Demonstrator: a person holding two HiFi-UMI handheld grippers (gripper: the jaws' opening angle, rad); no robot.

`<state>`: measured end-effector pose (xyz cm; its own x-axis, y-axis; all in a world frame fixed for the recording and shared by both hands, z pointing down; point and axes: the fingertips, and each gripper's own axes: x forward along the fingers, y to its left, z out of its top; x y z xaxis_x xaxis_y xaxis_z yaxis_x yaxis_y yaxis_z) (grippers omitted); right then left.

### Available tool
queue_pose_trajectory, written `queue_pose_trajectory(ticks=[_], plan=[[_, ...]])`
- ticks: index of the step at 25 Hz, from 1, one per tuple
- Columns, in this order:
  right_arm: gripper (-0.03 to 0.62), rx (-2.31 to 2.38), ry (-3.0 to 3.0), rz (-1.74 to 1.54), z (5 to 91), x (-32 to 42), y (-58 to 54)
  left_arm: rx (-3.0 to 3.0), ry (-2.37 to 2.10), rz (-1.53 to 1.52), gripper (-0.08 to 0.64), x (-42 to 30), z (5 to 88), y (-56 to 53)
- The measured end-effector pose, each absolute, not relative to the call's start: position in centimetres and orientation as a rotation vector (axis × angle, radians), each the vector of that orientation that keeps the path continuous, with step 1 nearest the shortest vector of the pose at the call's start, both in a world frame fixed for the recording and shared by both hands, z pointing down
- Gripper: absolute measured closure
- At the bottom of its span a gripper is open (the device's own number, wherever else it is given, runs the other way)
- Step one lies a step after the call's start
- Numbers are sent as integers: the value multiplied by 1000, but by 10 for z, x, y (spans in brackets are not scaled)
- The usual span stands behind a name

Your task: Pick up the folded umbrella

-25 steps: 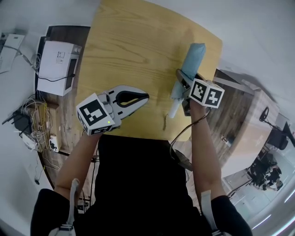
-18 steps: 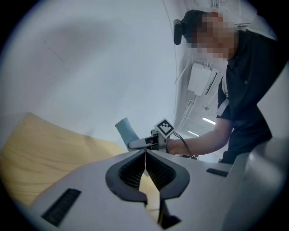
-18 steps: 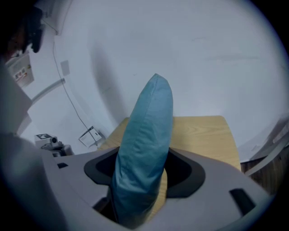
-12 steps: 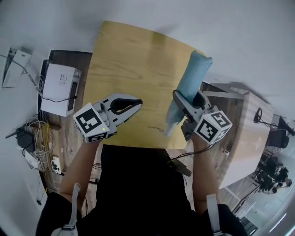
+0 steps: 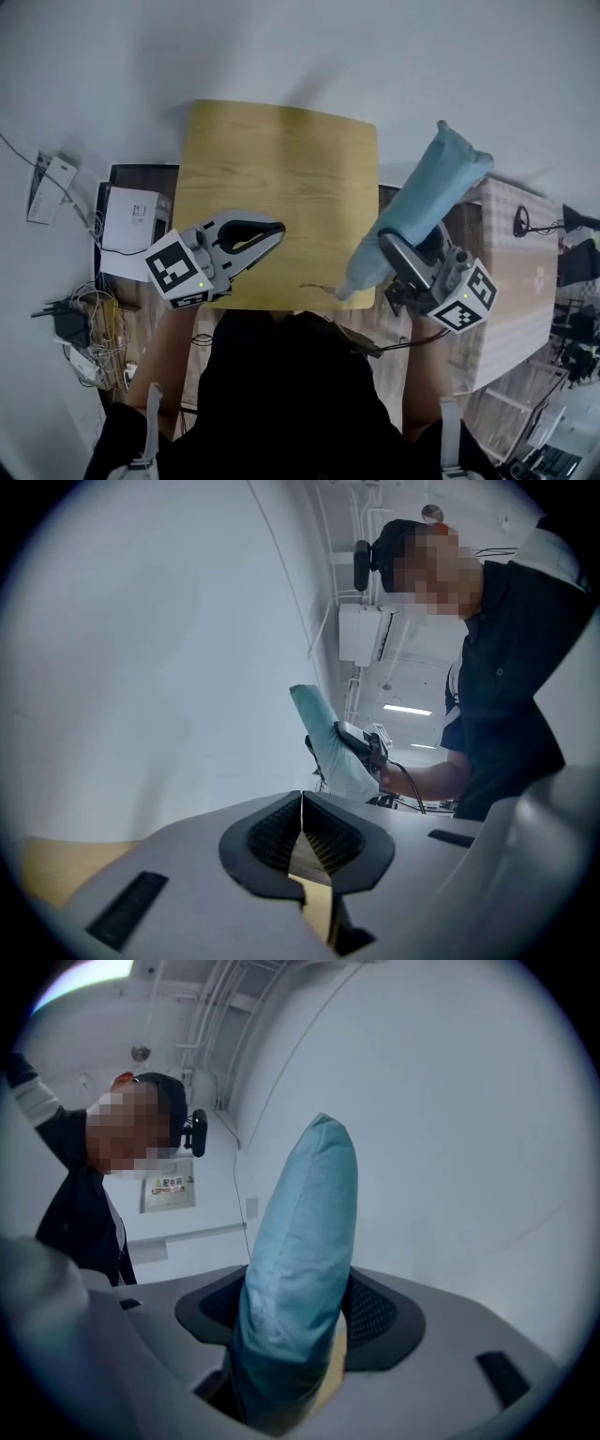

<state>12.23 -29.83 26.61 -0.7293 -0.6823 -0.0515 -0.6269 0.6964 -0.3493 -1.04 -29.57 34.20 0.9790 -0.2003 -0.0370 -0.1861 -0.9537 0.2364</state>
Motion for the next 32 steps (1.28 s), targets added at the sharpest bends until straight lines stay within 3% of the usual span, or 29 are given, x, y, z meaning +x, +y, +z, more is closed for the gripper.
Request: queue_pose_trajectory(ticks=[10, 18, 25, 32], plan=[[287, -973, 2561, -244, 196, 244, -129, 2919, -334, -92, 545, 53, 308, -178], [287, -1038, 2448, -228, 212, 322, -17, 2877, -289, 2, 545, 93, 320, -74], [287, -1013, 2378, -251, 225, 313, 45, 2934, -203, 46, 545, 97, 310, -29], [288, -946, 2459, -300, 216, 239, 92, 2960, -143, -84, 545, 64, 290, 9]])
